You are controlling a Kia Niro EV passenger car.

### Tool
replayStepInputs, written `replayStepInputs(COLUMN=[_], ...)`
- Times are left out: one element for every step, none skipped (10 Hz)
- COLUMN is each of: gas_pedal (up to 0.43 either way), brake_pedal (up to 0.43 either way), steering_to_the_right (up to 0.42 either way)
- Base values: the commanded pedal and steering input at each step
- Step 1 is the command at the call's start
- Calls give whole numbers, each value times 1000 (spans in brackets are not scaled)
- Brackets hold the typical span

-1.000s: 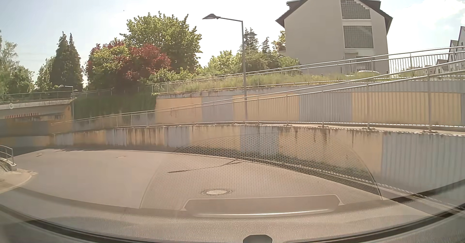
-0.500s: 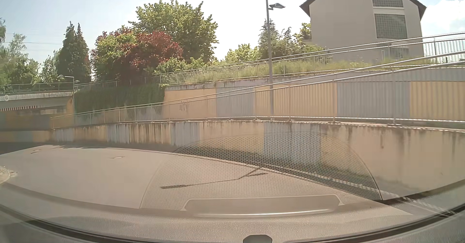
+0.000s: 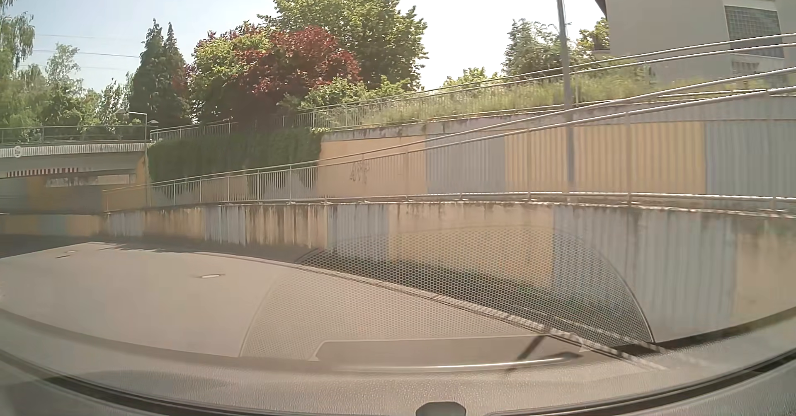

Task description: Follow the waypoints while adhering to traffic rules and regulations

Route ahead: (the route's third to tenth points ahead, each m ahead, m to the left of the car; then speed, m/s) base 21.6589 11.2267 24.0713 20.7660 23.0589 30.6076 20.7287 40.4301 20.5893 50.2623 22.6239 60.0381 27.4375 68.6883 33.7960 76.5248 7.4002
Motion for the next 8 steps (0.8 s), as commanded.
replayStepInputs(gas_pedal=[28, 28, 28, 28, 28, 28, 28, 28], brake_pedal=[0, 0, 0, 0, 0, 0, 0, 0], steering_to_the_right=[-147, -155, -165, -183, -204, -220, -225, -222])
